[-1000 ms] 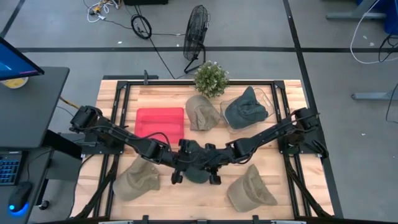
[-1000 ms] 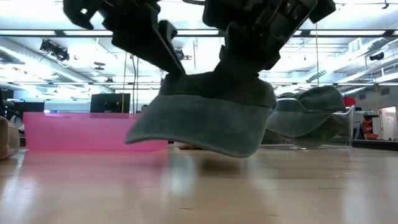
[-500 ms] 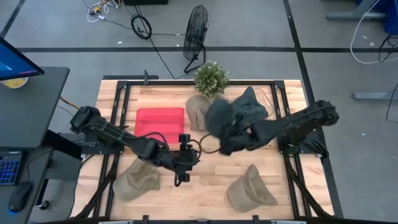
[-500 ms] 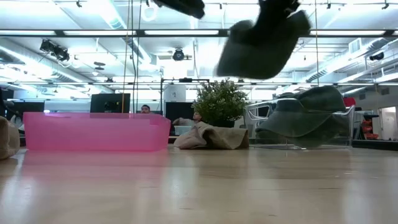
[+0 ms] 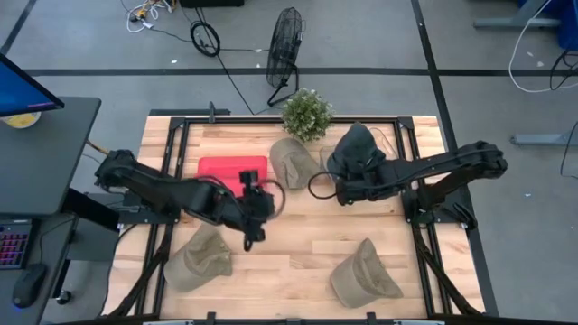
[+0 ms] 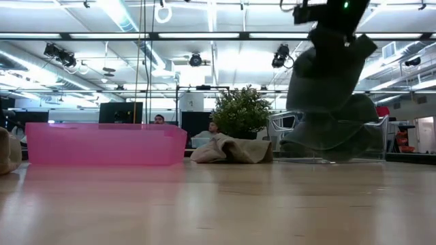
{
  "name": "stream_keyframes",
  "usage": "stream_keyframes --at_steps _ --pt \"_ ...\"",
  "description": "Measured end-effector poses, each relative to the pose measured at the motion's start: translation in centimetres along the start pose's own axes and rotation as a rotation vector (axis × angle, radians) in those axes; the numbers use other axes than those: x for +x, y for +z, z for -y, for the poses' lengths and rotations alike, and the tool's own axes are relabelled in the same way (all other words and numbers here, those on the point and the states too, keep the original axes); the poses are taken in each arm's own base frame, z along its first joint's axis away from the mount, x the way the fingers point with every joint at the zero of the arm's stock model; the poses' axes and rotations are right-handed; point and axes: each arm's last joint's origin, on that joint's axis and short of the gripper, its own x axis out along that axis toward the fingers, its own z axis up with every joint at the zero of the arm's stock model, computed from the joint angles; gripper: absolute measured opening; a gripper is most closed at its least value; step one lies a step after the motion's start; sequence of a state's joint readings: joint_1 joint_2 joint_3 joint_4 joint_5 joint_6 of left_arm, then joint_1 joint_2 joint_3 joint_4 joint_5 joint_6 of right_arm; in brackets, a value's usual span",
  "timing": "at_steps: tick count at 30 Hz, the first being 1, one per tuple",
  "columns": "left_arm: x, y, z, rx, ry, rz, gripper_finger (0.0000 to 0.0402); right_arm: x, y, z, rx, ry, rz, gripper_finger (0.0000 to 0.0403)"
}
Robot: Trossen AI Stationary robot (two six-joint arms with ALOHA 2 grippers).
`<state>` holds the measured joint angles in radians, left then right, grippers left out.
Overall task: Pick & Place hat
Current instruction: Put the black cap into the transparent bin, then put the top brown cap into the red bin
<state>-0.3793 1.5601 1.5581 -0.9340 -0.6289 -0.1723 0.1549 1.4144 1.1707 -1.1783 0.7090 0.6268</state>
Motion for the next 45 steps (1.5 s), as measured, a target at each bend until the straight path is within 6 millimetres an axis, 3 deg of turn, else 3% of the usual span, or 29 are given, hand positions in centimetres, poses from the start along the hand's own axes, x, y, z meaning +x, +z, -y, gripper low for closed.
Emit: stream_keyframes --at_steps 6,11,21,26,34,40,45 --pt "-3.6 -0.4 -4.4 -0.092 0.021 0.066 0.0142 3.3 -0.2 0.2 0.001 -0.062 0.024 0.0010" --pt "-4.9 -1.0 -7.0 -0.139 0.053 0.073 0.0142 5.6 -0.3 0.5 0.033 0.038 -0.030 0.0010" --pt "-3.5 -1.7 -9.4 -0.168 0.136 -0.023 0.0142 8.5 -2.0 0.6 0.098 0.146 -0.126 0.0011" --pt "-2.7 -1.8 -10.3 -0.193 0.167 -0.047 0.0142 9.4 -2.4 1.2 0.092 0.143 -0.159 0.0045" --pt "-2.2 -1.9 -11.3 -0.224 0.195 -0.064 0.0142 8.6 -1.8 1.3 0.037 0.159 -0.173 0.0154" --pt "-1.8 -2.1 -12.3 -0.221 0.211 -0.087 0.0142 5.1 -0.1 1.7 -0.036 0.167 -0.192 0.0198" --pt "-1.1 -2.3 -13.0 -0.186 0.076 -0.109 0.0142 2.1 1.5 1.4 -0.060 0.213 -0.126 0.0205"
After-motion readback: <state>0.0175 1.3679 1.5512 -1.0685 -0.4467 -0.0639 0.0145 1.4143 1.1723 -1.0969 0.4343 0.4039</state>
